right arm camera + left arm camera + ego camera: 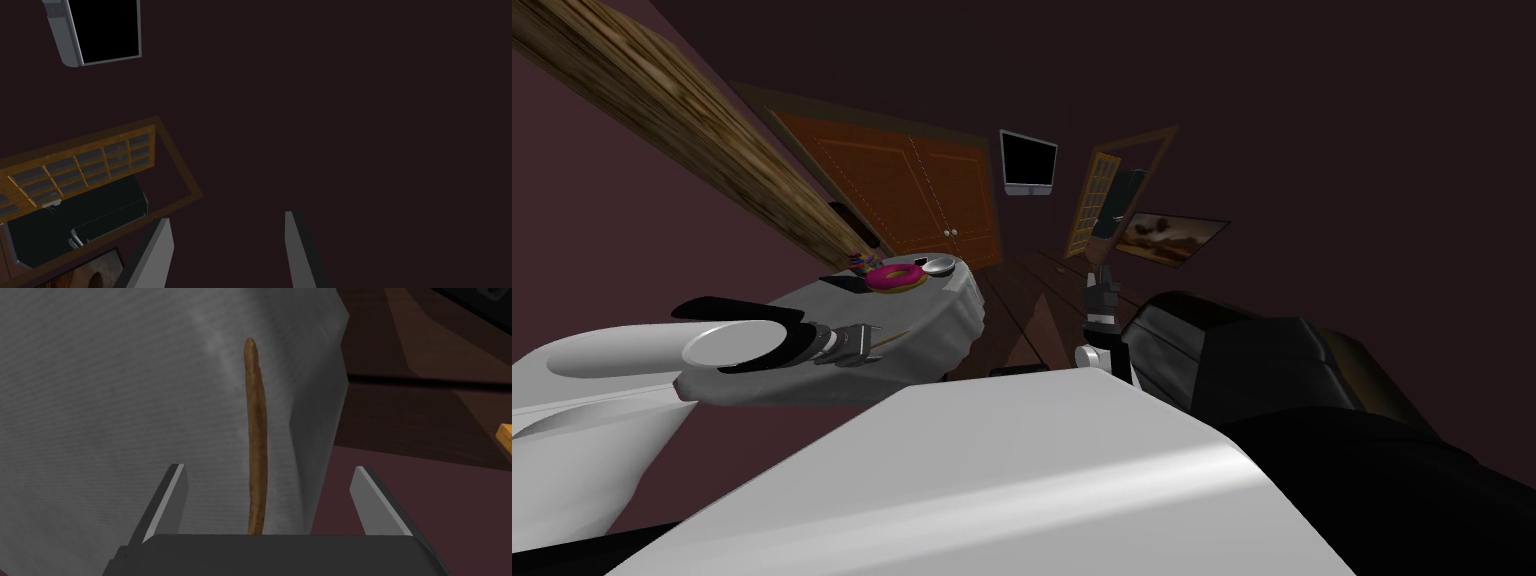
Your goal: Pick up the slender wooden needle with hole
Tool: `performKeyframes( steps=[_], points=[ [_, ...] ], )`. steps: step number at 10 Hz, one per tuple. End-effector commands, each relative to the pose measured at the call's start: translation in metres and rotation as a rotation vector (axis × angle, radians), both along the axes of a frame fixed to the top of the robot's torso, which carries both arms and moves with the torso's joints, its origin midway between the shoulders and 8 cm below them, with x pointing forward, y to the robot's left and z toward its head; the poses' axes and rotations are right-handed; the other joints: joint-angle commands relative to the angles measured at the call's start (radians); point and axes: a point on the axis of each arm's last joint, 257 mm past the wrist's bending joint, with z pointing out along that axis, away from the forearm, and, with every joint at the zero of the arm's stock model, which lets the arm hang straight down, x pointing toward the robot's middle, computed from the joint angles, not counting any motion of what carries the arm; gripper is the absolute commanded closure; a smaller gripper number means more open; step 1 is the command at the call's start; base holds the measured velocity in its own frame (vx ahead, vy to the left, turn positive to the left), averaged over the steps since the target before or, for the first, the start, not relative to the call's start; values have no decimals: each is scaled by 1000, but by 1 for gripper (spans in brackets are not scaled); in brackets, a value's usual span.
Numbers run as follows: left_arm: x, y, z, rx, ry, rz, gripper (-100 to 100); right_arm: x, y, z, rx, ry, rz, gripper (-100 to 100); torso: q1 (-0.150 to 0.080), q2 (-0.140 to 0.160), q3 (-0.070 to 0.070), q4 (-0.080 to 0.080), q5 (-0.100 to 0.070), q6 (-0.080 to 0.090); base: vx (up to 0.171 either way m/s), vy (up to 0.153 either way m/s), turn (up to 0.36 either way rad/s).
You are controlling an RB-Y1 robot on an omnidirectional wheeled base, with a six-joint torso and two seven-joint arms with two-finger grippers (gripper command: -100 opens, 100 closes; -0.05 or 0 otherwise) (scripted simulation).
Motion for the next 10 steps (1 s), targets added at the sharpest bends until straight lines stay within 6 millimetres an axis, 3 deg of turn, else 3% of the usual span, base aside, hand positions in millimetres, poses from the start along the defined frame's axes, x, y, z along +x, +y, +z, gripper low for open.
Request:
performKeyframes(
  steps=[1,7,8,9,10],
  points=[
    [-9,3,2,-5,43,20,-100,0,0,0,0,0,0,0,0,0,0,0,0,0,36,22,2],
    [-33,10,5,-13,150,63,-100,0,0,0,0,0,0,0,0,0,0,0,0,0,39,22,-4],
    [-30,9,5,-12,138,58,-100,0,0,0,0,0,0,0,0,0,0,0,0,0,19,9,-2],
    [-31,9,5,-13,142,60,0,0,0,0,0,0,0,0,-1,1,0,0,0,0,0,0,0],
    [-29,13,-5,-14,141,65,-100,0,0,0,0,0,0,0,-1,2,1,0,0,0,-5,-5,-33]
  ],
)
